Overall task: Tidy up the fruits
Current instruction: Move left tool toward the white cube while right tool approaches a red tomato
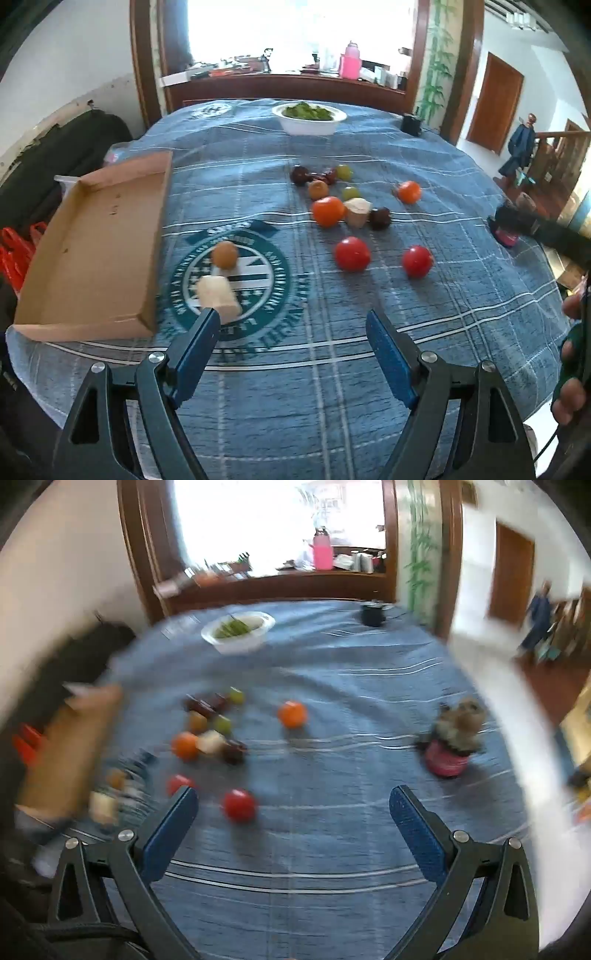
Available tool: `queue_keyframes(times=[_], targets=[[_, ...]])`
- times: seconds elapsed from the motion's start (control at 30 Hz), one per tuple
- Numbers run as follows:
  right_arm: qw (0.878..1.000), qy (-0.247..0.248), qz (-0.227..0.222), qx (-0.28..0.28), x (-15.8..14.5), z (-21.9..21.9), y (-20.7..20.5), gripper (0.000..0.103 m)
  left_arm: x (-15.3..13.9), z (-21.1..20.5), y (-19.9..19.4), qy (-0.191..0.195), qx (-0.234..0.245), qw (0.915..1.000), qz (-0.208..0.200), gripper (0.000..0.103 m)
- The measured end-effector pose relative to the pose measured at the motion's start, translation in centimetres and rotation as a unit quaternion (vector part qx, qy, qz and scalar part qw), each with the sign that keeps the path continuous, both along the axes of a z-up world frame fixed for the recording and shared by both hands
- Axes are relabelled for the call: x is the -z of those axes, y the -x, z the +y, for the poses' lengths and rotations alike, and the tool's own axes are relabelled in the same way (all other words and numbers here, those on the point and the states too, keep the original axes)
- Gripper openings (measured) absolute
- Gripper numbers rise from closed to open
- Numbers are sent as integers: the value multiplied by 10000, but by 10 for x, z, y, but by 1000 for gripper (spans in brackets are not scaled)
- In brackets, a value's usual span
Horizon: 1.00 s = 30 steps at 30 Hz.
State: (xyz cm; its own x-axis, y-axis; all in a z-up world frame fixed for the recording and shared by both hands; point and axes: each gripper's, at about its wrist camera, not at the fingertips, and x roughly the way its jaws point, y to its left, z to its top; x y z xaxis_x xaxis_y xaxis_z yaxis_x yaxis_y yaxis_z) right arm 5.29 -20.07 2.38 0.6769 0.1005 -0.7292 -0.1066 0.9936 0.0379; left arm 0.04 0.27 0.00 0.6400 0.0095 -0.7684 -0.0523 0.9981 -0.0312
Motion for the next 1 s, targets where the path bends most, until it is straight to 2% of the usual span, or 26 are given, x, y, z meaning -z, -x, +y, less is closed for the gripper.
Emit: queue_keyframes(times=[0.13, 0.3, 0.37, 0.6, 0.87, 1.0], targets=[[9998, 127, 143, 0, 5, 4, 2, 103, 2, 10, -1, -21, -123, 9999, 42, 81], [9978, 647, 111, -41, 10, 17, 1, 103, 6, 23, 6, 15, -285, 9996, 8, 81], [9966, 818, 84, -45, 13, 24, 1, 103, 1, 15, 8, -74, -300, 9995, 65, 81], [9955, 929, 95, -161, 14, 30, 3, 103, 3, 22, 9, -221, -346, 9992, -22, 81], [9955, 924, 126, -160, 15, 33, 2, 103, 7, 26, 4, -245, -426, 9981, 368, 81], [9956, 905, 152, -182, 17, 34, 2, 103, 8, 29, 4, -257, -447, 9981, 346, 81]])
